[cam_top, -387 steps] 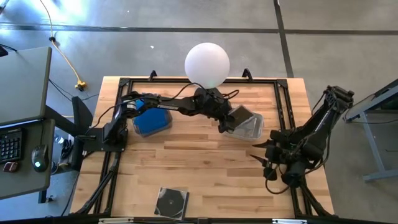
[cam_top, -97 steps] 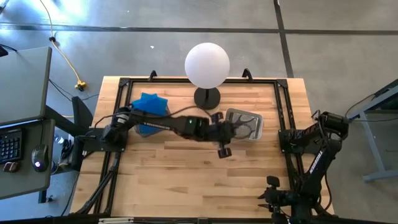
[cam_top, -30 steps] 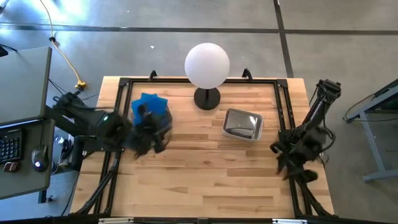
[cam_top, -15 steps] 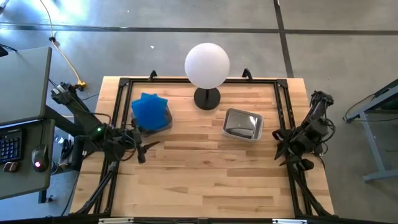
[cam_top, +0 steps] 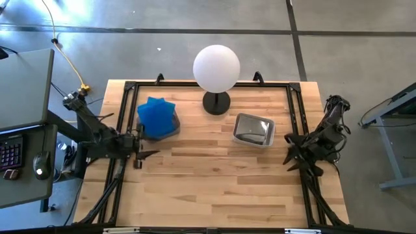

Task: Pick & place jewel cases by type
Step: Return to Home Position

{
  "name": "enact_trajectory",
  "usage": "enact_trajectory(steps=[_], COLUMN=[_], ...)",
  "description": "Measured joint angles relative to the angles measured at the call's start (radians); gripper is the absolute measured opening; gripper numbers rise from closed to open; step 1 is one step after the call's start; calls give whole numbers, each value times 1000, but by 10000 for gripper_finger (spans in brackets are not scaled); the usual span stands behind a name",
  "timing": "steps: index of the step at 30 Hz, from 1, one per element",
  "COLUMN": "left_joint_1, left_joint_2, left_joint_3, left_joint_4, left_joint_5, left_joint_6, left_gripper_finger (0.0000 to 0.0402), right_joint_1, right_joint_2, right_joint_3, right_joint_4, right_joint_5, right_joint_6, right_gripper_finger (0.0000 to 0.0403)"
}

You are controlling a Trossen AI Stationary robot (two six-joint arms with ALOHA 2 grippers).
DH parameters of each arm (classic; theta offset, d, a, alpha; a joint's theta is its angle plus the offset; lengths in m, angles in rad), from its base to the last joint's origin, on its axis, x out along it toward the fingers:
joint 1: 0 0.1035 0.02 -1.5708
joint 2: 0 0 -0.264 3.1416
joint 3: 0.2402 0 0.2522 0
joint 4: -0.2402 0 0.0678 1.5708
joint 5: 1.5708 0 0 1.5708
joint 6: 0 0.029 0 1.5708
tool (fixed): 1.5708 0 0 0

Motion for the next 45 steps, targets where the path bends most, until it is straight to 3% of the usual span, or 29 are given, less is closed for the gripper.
enact_trajectory(steps=[7,12,16,28,35,45], left_joint_1=[1,0,0,0,0,0], left_joint_2=[-266,-250,-247,-221,-221,-221], left_joint_3=[-93,-87,-88,-88,-88,-89], left_joint_4=[-92,-98,-195,-202,-203,-204], left_joint_5=[43,77,65,83,84,84], left_joint_6=[34,84,110,76,77,77], left_gripper_finger=[199,199,199,199,199,199], right_joint_1=[0,-6,-20,-50,-71,-82], right_joint_2=[0,-1,-1,9,13,14], right_joint_3=[-23,-110,-196,-195,-195,-195], right_joint_4=[97,225,335,312,290,252], right_joint_5=[-35,-30,-33,-87,51,48], right_joint_6=[-27,-21,-14,49,-75,198], right_gripper_finger=[121,121,121,121,121,121])
